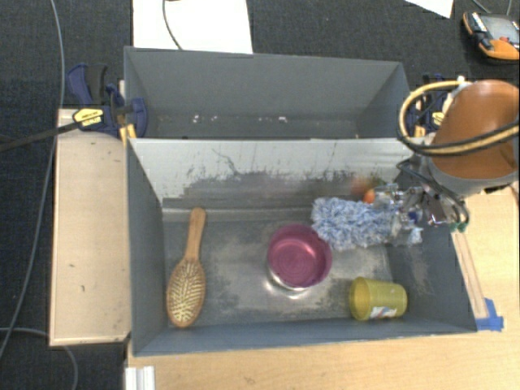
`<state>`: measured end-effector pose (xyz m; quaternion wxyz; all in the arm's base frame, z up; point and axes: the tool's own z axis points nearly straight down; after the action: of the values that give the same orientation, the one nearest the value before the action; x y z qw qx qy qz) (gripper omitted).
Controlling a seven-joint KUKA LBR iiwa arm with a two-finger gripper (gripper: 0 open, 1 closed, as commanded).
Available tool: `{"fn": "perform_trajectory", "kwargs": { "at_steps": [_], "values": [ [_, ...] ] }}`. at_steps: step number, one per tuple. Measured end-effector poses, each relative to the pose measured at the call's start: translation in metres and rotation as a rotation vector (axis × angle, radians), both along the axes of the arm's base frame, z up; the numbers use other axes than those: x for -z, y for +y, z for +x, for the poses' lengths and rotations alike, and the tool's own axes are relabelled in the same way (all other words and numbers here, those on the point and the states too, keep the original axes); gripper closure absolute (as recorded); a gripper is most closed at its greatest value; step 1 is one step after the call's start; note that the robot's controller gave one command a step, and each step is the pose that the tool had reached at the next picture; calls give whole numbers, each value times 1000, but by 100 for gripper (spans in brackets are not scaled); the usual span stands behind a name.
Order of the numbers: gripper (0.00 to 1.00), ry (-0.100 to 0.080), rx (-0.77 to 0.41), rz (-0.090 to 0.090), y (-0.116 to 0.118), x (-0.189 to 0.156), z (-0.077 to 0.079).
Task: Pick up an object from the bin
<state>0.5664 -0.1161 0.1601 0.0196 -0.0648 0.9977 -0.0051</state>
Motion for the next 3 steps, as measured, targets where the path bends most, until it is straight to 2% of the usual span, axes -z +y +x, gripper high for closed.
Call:
{"fn": "perform_trajectory", "kwargs": {
  "at_steps": [1,2,3],
  "values": [
    [100,17,-2,6,-9,-19,-17],
    [100,9,-185,-3,8,71,-30],
    [100,8,-188,-3,3,92,-25]
  ]
}}
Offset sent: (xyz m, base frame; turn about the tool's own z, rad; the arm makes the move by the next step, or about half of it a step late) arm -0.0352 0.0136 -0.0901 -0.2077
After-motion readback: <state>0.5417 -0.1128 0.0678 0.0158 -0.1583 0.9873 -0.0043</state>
